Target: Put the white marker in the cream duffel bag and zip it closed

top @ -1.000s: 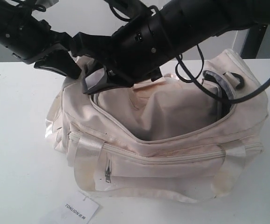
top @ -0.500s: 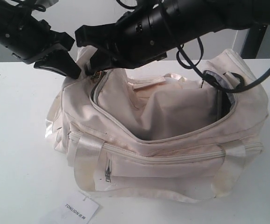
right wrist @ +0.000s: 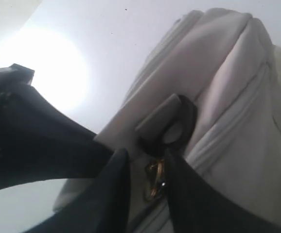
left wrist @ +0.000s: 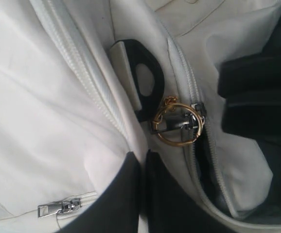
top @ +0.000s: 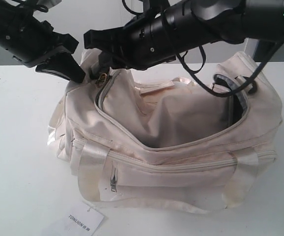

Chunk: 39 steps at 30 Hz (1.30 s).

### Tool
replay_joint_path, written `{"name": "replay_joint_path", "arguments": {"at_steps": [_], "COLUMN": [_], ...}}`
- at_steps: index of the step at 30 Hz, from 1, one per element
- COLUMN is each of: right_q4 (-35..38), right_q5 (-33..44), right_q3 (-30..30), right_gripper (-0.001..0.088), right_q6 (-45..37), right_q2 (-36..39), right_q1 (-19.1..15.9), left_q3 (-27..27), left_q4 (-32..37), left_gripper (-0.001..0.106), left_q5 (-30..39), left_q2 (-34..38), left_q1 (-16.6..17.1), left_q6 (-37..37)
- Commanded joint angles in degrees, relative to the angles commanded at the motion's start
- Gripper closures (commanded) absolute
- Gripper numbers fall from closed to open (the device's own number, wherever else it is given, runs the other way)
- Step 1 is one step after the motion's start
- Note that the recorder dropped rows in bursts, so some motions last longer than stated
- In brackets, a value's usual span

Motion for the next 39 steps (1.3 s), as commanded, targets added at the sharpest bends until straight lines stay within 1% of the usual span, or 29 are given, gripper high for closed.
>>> {"name": "replay_joint_path", "arguments": {"at_steps": [4, 13, 19, 25, 27, 28, 32, 39], "right_q4": [0.1, 0.3, 0.3, 0.2, 0.2, 0.1, 0.1, 0.2], "right_q5": [-1.0, 2.4, 7.0, 7.8, 7.8, 7.8, 7.9, 8.3], "right_q3": [-0.6, -1.4, -1.4, -1.4, -1.4, -1.4, -1.4, -1.4], "right_gripper": [0.0574, 0.0574, 0.0574, 0.0577, 0.0611, 0.065, 0.0872, 0.0868], "right_q6": [-0.1, -1.3, -4.4, -4.6, -4.6, -4.7, -5.6, -5.6], "right_q2": [1.2, 3.5, 3.5, 3.5, 3.5, 3.5, 3.5, 3.2], "right_q1": [0.0, 0.0, 0.0, 0.0, 0.0, 0.0, 0.0, 0.0], "left_q3": [0.0, 0.0, 0.0, 0.0, 0.0, 0.0, 0.0, 0.0], "left_q4": [0.0, 0.0, 0.0, 0.0, 0.0, 0.0, 0.0, 0.0], "left_gripper": [0.105, 0.105, 0.105, 0.105, 0.105, 0.105, 0.105, 0.105], "left_q5": [0.0, 0.0, -0.1, -0.1, -0.1, -0.1, -0.1, -0.1], "left_q2": [0.0, 0.0, 0.0, 0.0, 0.0, 0.0, 0.0, 0.0], "left_q1": [0.0, 0.0, 0.0, 0.0, 0.0, 0.0, 0.0, 0.0], "left_q6": [0.0, 0.0, 0.1, 0.1, 0.1, 0.1, 0.1, 0.3]}}
